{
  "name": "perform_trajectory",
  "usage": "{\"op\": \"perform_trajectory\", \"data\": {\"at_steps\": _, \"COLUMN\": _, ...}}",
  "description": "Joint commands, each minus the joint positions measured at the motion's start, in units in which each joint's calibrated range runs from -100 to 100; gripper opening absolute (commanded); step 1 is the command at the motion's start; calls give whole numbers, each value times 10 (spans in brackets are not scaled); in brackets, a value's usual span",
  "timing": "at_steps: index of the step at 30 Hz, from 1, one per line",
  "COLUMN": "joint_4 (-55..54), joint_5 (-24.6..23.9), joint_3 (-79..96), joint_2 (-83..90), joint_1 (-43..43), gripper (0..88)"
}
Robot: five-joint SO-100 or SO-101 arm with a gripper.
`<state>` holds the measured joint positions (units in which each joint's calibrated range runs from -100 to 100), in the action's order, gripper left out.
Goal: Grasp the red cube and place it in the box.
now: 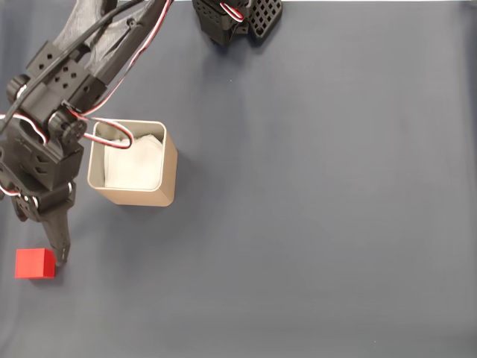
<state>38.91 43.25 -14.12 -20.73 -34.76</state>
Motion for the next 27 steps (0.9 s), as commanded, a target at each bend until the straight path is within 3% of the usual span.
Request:
{"op": "perform_trajectory", "data": {"at_steps": 1, "joint_4": -38, "joint_5": 6, "joint_3": -31, "joint_2": -3, "joint_1": -3, "gripper": 361}}
{"op": "perform_trajectory", "data": {"at_steps": 27, "joint_4": -170, "joint_5": 22, "joint_3": -36, "joint_2": -85, "joint_1": -4, "gripper": 369}}
